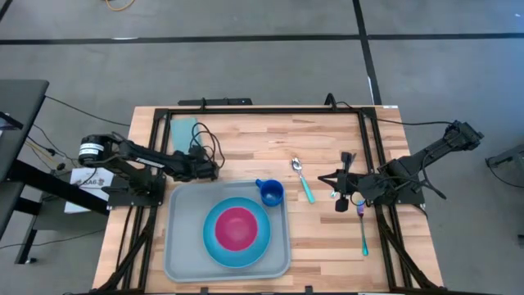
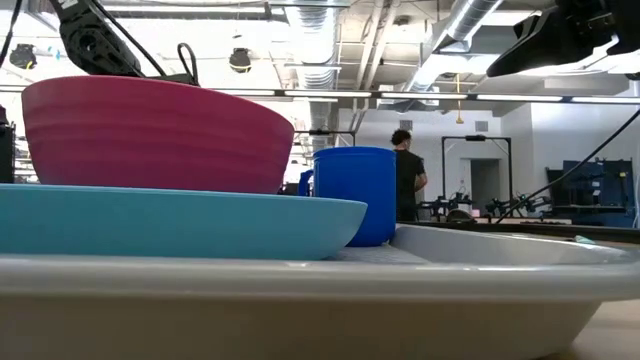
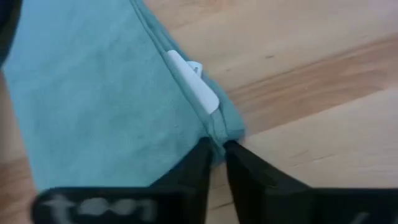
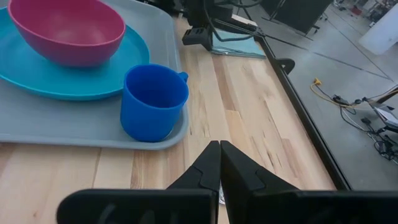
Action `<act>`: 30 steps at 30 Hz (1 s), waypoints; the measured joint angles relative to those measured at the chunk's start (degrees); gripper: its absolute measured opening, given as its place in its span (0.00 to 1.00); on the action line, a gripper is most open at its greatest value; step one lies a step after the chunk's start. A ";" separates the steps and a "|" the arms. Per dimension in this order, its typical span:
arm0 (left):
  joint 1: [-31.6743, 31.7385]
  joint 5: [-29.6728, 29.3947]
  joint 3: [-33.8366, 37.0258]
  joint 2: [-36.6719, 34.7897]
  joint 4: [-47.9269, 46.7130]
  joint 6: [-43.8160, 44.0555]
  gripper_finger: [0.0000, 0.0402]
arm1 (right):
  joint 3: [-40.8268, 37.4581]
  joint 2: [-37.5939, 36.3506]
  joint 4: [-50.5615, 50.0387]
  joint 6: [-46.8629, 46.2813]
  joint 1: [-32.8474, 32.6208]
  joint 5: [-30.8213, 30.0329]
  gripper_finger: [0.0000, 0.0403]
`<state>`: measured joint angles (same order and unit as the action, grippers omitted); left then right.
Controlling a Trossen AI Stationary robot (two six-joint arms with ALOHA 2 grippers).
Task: Set up tray
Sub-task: Put the blue napkin beside the blue plate on the gray serving tray
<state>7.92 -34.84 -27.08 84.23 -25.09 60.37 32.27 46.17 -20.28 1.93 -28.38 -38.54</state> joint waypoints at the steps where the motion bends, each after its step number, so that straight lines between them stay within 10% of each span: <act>1: 0.00 -0.15 0.05 -0.11 -0.01 -0.03 0.05 | 0.00 0.00 0.00 0.00 0.00 -0.02 0.00; 15: -1.40 1.79 -12.60 0.17 -21.93 -2.66 0.00 | 0.00 0.00 -0.02 0.00 0.00 -0.07 0.00; 30: -1.44 3.76 -13.35 0.13 -19.56 -15.20 0.11 | -0.02 0.01 -0.04 -0.42 0.00 1.16 0.00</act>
<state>6.48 -31.08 -40.42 84.36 -44.65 45.17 32.25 46.18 -20.32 1.52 -28.38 -37.39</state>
